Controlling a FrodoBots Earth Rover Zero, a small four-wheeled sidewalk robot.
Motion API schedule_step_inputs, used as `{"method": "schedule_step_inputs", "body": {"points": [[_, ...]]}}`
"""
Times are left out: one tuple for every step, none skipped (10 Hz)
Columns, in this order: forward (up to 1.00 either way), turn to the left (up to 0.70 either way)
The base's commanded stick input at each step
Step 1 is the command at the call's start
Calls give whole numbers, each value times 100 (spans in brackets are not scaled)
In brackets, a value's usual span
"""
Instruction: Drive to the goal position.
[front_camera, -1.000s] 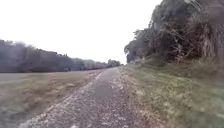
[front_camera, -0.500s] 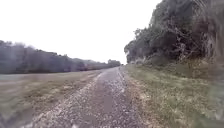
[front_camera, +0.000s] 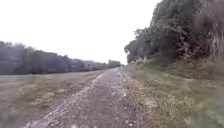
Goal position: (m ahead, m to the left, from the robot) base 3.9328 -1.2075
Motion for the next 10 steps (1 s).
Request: {"method": "schedule_step_inputs", "body": {"points": [[60, 1], [60, 1], [60, 1], [60, 1], [60, 1], [60, 1], [60, 1], [60, 1], [60, 1], [60, 1]]}}
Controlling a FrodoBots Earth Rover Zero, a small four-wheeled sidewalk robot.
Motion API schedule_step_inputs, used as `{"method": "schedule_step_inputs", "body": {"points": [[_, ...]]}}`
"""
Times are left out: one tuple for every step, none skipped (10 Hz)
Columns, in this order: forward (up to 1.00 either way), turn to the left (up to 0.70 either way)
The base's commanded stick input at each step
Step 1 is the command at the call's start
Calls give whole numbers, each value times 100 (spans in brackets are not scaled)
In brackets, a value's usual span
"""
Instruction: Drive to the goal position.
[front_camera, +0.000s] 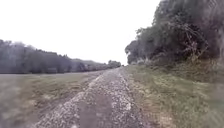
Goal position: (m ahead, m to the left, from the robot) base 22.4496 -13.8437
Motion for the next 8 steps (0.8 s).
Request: {"method": "schedule_step_inputs", "body": {"points": [[60, 1], [60, 1], [60, 1], [60, 1], [60, 1], [60, 1], [60, 1], [60, 1]]}}
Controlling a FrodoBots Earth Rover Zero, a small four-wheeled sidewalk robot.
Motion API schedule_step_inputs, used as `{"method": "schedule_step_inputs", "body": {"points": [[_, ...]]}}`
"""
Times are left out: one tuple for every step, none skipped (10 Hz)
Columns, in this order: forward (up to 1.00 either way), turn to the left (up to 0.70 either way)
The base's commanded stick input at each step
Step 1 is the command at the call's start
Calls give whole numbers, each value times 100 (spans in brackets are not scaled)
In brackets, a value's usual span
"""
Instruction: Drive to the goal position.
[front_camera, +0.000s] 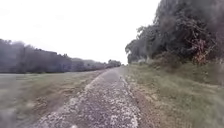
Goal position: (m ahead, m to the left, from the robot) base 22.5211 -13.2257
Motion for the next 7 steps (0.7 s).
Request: {"method": "schedule_step_inputs", "body": {"points": [[60, 1], [60, 1], [60, 1], [60, 1], [60, 1], [60, 1], [60, 1]]}}
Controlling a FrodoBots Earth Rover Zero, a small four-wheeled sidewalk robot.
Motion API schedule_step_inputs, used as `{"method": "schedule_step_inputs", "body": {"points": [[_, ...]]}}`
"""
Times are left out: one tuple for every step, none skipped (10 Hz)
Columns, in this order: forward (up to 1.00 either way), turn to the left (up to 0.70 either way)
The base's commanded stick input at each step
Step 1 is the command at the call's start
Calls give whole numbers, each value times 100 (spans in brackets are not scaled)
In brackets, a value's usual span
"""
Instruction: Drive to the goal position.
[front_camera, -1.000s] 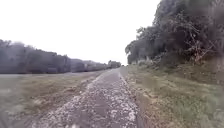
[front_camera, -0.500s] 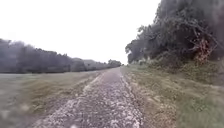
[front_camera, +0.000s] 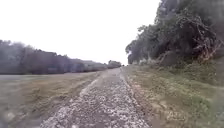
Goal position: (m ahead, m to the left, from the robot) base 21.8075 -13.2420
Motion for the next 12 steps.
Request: {"method": "schedule_step_inputs", "body": {"points": [[60, 1], [60, 1], [60, 1], [60, 1], [60, 1], [60, 1], [60, 1], [60, 1], [60, 1], [60, 1], [60, 1], [60, 1]]}}
